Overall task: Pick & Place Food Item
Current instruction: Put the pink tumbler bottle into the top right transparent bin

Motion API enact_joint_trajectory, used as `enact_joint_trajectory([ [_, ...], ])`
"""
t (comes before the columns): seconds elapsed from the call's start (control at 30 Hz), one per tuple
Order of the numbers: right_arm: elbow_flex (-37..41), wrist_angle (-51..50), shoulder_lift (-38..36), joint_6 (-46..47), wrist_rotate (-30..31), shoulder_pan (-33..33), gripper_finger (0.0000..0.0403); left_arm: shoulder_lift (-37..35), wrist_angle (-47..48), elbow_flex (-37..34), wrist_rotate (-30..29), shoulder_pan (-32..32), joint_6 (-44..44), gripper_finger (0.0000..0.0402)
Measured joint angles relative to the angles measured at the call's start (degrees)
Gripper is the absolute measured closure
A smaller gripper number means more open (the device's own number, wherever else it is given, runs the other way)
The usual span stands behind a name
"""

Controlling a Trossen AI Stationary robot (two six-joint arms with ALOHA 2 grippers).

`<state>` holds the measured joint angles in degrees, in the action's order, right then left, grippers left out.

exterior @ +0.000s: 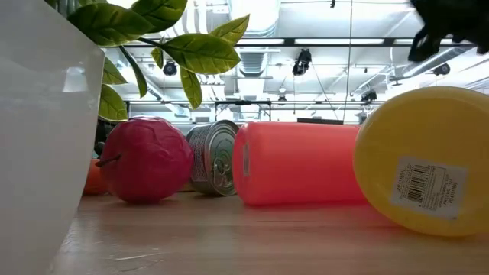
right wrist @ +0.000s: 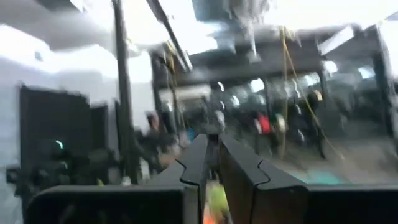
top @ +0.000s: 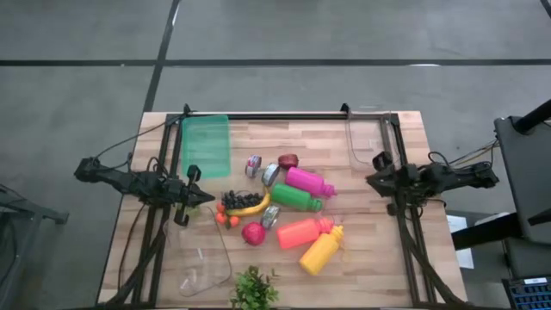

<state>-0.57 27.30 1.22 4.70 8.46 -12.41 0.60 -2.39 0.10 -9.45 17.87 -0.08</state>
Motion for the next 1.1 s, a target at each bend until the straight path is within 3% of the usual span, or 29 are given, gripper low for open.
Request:
enact_joint_trajectory([
  [0.23,-0.2,2.9,0.2,-4.5,2.2,-0.1,0.0365,0.0,0.0,0.0,0.0,0.0,0.0,0.0402],
  [0.37,-2.3,2.8,1.4,-5.6,7.2,-0.1,0.0365,0.0,0.0,0.0,0.0,0.0,0.0,0.0402],
  [0.5,-7.2,-5.1,4.1,-6.2,9.7,-0.1,0.0364,0.0,0.0,0.0,0.0,0.0,0.0,0.0402],
  [0.8,-19.7,-25.3,16.7,-1.2,17.7,-0.1,0.0365,0.0,0.0,0.0,0.0,0.0,0.0,0.0402],
  [1.1,-27.9,-27.1,29.9,-6.1,18.8,-0.1,0.0365,0.0,0.0,0.0,0.0,0.0,0.0,0.0402],
])
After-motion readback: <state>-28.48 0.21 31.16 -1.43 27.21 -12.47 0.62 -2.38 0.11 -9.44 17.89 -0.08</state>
